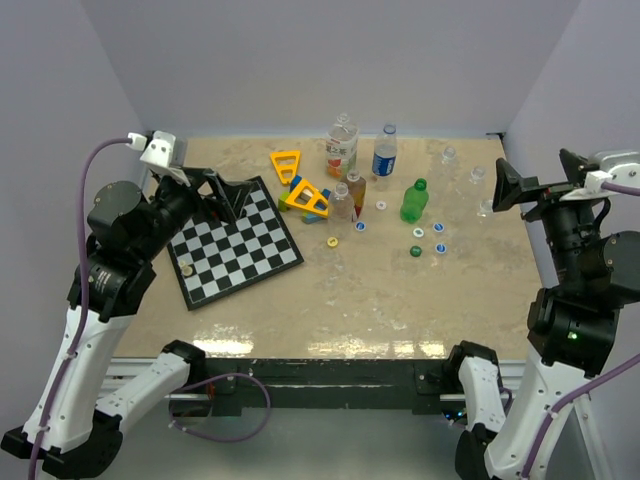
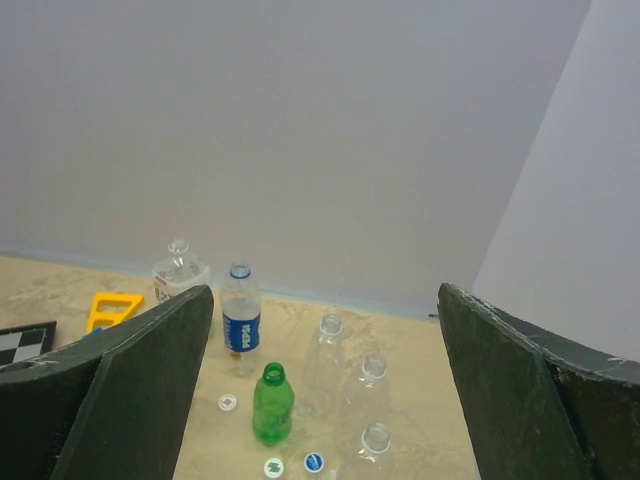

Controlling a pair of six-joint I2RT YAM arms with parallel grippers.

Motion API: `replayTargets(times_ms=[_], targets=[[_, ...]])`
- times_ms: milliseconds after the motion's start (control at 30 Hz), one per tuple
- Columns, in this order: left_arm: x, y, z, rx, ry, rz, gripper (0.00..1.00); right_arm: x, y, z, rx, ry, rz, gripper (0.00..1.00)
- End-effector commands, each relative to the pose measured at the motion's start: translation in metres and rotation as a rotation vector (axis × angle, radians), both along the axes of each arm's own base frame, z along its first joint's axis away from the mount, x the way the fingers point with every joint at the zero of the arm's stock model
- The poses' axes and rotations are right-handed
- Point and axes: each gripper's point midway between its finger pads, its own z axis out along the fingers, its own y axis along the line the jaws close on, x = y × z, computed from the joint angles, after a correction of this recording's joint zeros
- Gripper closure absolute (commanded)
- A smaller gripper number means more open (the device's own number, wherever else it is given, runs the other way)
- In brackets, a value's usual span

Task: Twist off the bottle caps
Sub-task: Reset both arms

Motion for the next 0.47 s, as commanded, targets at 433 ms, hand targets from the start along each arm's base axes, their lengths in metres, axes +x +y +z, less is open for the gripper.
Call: replayTargets(times_ms=[433], targets=[[0.010, -0.003, -0.011, 0.062, -0.008, -0.013, 0.00, 0.021, -0.027, -0.004, 0.019, -0.012, -0.109, 0.02]])
